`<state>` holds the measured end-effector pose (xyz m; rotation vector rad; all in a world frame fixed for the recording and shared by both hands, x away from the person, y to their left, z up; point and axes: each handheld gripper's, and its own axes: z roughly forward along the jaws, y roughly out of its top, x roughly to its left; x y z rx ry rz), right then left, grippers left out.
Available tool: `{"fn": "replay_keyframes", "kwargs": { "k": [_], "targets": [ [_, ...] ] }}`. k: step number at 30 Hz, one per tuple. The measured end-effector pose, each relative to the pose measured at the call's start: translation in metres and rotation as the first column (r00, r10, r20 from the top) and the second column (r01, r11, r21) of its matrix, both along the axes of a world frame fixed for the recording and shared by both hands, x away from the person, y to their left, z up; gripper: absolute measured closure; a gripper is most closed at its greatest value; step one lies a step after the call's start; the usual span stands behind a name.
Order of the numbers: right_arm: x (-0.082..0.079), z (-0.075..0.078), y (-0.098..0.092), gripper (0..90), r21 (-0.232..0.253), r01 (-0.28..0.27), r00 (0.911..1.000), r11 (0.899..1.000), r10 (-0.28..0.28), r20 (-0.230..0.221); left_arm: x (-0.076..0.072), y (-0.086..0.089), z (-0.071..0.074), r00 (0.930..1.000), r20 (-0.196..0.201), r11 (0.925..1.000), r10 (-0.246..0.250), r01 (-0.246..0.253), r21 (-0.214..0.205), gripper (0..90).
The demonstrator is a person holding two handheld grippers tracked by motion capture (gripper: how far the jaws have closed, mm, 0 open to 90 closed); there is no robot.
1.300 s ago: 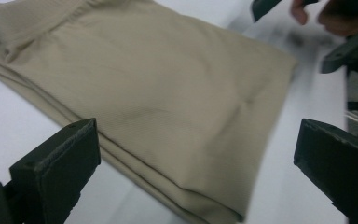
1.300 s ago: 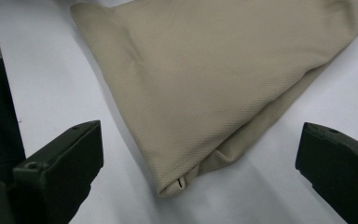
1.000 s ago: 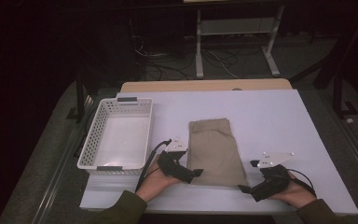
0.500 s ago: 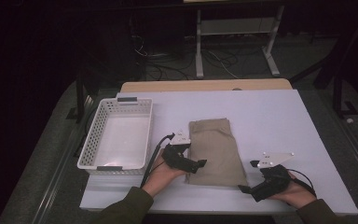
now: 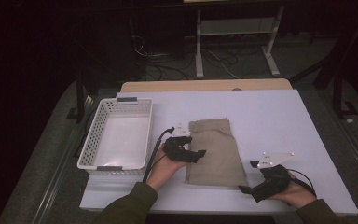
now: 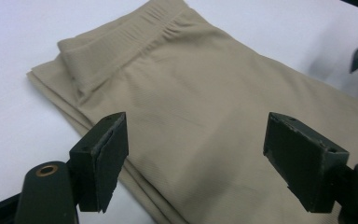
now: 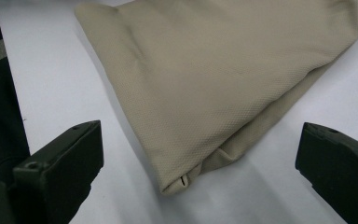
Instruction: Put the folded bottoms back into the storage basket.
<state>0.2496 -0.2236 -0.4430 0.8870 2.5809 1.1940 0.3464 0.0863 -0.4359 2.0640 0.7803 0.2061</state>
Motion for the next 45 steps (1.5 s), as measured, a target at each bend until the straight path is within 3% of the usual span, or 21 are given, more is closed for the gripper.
{"fn": "replay_keyframes", "kwargs": {
  "k": [9, 19, 29, 45],
  "targets": [
    [0.000, 0.000, 0.000, 1.0, 0.003, 0.000, 1.0000, 1.000, 0.000, -0.003, 0.013, -0.004, 0.002, 0.9998, 0.010, 0.9998, 0.017, -0.017, 0.008, 22.7],
    [0.000, 0.000, -0.001, 1.0, 0.005, -0.001, 1.0000, 1.000, 0.001, -0.003, 0.030, -0.006, 0.003, 0.9993, 0.002, 0.9992, 0.036, -0.036, -0.016, 19.6],
    [0.000, 0.001, -0.001, 1.0, 0.007, -0.003, 1.0000, 1.000, 0.003, -0.002, 0.048, -0.009, 0.002, 0.9973, 0.007, 0.9973, 0.073, -0.073, -0.004, 18.5],
    [-0.002, 0.001, -0.002, 1.0, 0.013, -0.003, 1.0000, 1.000, 0.003, -0.003, 0.085, -0.012, -0.015, 0.9900, -0.015, 0.9896, 0.140, -0.140, 0.034, 19.5]
  ]
}}
